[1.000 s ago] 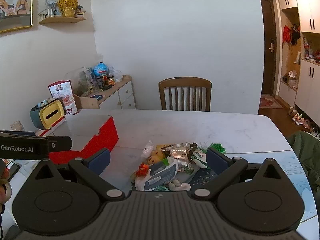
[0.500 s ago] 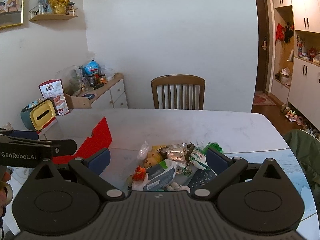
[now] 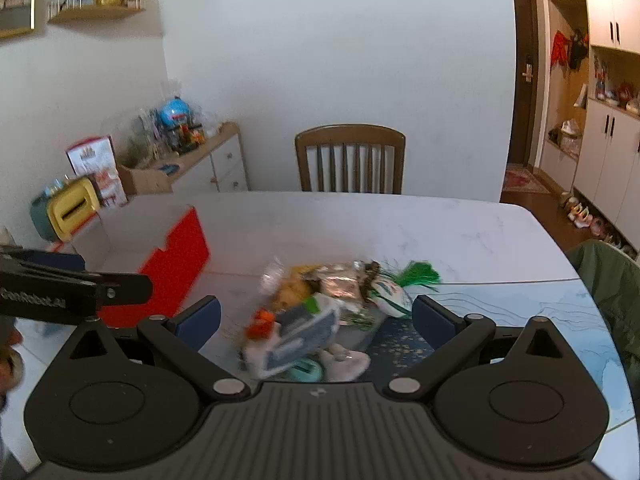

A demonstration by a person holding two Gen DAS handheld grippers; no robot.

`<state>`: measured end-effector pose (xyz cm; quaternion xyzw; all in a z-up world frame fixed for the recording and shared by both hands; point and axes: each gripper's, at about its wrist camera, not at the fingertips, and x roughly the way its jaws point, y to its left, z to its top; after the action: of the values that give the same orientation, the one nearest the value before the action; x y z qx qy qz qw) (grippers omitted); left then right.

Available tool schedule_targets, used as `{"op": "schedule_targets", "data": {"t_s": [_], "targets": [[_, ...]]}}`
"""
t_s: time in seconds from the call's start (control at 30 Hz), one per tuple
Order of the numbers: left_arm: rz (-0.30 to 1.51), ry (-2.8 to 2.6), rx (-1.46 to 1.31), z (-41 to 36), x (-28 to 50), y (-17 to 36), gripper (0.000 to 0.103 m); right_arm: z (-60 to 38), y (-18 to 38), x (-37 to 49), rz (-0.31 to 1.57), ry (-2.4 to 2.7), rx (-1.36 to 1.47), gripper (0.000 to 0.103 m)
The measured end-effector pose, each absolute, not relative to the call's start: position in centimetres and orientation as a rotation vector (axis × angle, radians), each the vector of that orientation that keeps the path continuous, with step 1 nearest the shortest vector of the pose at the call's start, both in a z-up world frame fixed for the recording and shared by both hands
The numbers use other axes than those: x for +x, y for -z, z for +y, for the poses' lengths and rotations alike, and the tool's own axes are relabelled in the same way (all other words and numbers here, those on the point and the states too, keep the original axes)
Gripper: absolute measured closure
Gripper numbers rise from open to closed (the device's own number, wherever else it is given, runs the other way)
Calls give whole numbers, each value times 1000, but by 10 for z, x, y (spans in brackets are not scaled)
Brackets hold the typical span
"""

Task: Organize objects
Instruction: 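Move both grippers toward the pile of items on the table, then grasp the orange toy horse with the left gripper while the right grasps the wet-wipe pack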

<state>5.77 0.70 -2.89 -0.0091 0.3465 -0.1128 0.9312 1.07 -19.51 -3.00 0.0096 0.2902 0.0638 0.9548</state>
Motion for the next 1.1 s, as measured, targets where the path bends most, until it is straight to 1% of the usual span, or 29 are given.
{"op": "schedule_targets", "data": {"t_s": [0.2,0.47,0.63,0.87,0.93,1.0,1.03,1.1], "targets": [[771,287,7,-4,82,61,1,-206,63,29,673,-123,-23,4],[820,361,26,-19,101,94,1,-214,75,57,709,-90,-11,7],[846,342,2,-15,120,103,4,-214,84,74,735,-91,-7,10],[875,362,5,-18,139,115,16,-211,91,100,764,-91,17,21],[877,375,5,-21,142,118,18,-209,94,107,776,-101,30,22],[882,390,-5,-22,146,121,22,-206,97,113,787,-104,35,24],[887,398,-12,-23,149,123,23,-205,98,116,794,-109,36,27],[902,423,-34,-23,154,126,25,-203,102,123,813,-113,50,31]]}}
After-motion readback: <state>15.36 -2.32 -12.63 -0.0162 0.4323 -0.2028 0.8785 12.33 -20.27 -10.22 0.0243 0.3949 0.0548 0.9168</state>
